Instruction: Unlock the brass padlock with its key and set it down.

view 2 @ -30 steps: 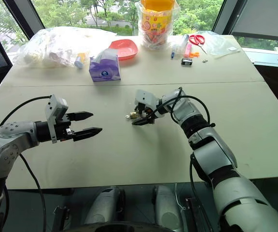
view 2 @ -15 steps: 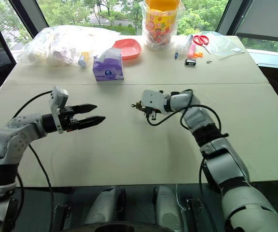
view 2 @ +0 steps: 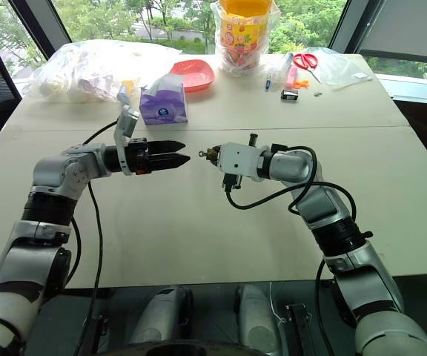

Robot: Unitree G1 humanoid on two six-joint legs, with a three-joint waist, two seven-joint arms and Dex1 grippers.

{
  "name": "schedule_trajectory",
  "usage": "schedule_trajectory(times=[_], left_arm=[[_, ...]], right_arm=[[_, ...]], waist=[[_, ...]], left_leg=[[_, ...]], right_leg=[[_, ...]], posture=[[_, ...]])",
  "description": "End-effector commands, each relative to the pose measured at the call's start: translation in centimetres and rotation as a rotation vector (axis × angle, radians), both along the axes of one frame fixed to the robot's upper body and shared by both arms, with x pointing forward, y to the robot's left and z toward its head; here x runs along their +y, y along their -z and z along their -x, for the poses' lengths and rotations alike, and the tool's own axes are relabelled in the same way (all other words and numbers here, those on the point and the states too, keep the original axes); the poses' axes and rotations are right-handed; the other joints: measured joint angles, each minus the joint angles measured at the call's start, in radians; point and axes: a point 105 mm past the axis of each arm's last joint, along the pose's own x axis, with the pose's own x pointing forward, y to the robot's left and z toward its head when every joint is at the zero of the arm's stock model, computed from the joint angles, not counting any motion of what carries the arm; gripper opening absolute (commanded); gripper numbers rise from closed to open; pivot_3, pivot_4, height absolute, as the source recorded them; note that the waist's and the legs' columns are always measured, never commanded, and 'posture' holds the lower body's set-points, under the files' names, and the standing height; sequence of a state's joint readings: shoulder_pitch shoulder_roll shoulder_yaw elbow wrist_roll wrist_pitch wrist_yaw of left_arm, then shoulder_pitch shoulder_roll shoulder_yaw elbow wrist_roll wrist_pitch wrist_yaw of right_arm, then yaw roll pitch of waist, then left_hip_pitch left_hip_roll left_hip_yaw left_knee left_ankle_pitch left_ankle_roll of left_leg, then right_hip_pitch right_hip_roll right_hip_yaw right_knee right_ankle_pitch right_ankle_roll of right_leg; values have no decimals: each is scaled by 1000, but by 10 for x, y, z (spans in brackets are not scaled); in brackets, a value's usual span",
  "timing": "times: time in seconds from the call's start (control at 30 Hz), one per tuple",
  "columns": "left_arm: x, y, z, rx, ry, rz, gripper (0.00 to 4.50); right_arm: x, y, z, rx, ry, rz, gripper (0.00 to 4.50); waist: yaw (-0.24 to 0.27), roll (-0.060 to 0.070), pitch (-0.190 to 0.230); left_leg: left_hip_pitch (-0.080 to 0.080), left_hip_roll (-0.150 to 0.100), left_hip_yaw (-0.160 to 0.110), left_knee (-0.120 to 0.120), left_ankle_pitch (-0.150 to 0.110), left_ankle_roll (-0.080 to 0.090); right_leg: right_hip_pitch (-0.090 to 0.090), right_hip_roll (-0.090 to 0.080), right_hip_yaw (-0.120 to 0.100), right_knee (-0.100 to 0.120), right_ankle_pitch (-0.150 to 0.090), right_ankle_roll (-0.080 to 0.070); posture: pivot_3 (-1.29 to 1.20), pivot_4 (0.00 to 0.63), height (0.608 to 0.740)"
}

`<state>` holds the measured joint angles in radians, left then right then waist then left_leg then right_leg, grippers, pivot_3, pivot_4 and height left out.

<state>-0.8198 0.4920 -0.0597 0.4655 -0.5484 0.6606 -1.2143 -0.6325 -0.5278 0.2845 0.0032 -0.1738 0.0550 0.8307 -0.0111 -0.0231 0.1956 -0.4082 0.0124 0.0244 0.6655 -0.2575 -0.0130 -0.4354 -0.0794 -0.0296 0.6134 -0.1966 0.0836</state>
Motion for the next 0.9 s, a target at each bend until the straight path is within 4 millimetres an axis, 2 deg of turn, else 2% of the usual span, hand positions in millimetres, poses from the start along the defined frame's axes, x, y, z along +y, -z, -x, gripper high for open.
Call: schedule_trajectory(times=[0.03,0.23,0.33,0.5,0.9], left_arm=[[-4,-6,-8,-48,7,-3,4500],[-13,-6,-18,-46,7,36,4500],[-15,-7,-19,-43,12,55,3684],[-19,-9,-20,-42,26,70,1778],[-22,-4,-17,-49,55,45,1778]], right_arm=[[3,-18,4,-62,-4,-34,687],[4,-21,7,-68,-4,-34,687],[5,-22,7,-69,-4,-33,687],[7,-24,8,-71,-11,-34,687],[11,-25,9,-74,-22,-44,687]], waist=[[1,0,0],[0,0,0],[0,0,0],[-2,0,0],[-1,0,0]], left_leg=[[0,0,0,0,0,0],[0,0,0,0,0,0],[0,0,0,0,0,0],[0,0,0,0,0,0],[0,0,0,0,0,0]], right_leg=[[0,0,0,0,0,0],[0,0,0,0,0,0],[0,0,0,0,0,0],[0,0,0,0,0,0],[0,0,0,0,0,1]], posture=[[0,150,740],[0,150,740],[0,150,740],[0,150,740],[0,150,740]])
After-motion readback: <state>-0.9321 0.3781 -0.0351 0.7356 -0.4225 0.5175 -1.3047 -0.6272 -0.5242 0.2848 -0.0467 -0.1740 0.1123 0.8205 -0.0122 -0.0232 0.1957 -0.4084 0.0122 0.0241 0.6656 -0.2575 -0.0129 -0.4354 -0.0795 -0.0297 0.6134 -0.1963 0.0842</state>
